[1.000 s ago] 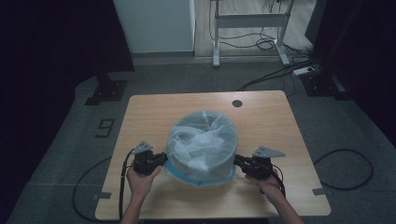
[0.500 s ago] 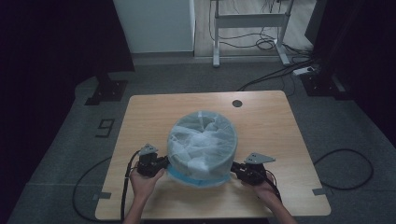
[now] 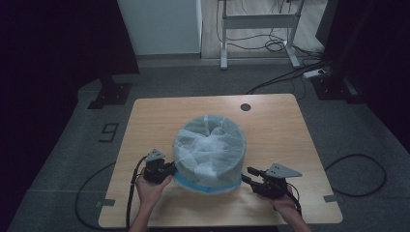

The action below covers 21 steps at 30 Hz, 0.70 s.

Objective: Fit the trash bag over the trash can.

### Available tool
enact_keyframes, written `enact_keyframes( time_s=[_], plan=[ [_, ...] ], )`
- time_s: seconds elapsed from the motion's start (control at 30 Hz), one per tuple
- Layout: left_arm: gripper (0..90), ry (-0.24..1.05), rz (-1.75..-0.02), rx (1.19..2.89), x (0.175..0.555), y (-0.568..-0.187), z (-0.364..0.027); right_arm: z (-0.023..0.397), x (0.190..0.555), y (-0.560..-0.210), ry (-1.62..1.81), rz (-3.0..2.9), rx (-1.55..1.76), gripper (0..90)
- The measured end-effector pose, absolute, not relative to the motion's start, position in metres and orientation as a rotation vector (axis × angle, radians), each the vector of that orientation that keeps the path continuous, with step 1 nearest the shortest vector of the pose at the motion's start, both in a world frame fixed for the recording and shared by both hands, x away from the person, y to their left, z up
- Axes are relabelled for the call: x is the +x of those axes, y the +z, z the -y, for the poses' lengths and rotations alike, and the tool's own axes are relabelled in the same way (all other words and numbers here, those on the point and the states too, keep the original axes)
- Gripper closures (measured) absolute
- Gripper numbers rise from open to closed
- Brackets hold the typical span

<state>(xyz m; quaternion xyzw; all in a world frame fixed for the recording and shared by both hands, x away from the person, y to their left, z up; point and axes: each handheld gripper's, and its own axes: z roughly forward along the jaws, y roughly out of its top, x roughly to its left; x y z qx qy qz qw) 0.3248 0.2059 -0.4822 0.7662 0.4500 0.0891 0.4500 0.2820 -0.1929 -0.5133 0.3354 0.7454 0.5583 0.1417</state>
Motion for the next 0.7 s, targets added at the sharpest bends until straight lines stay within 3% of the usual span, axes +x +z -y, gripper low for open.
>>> enact_keyframes(
  time_s=[0.2,0.33,0.43,0.53,0.7],
  plan=[
    [85.6,0.212,-1.112,1.897,0.325,-0.483,-0.203,0.179,0.263,-0.506,1.636,-2.190,0.849,39.5],
    [85.6,0.212,-1.111,1.896,0.325,-0.483,-0.203,0.171,0.268,-0.508,1.615,-2.187,0.885,37.1],
    [85.6,0.214,-1.110,1.897,0.325,-0.482,-0.204,0.169,0.272,-0.511,1.617,-2.192,0.898,43.1],
    [85.6,0.215,-1.108,1.895,0.325,-0.482,-0.205,0.169,0.272,-0.512,1.623,-2.170,0.897,55.0],
    [85.6,0.214,-1.104,1.896,0.325,-0.482,-0.205,0.175,0.273,-0.503,1.679,-2.135,0.891,57.6]
  ],
)
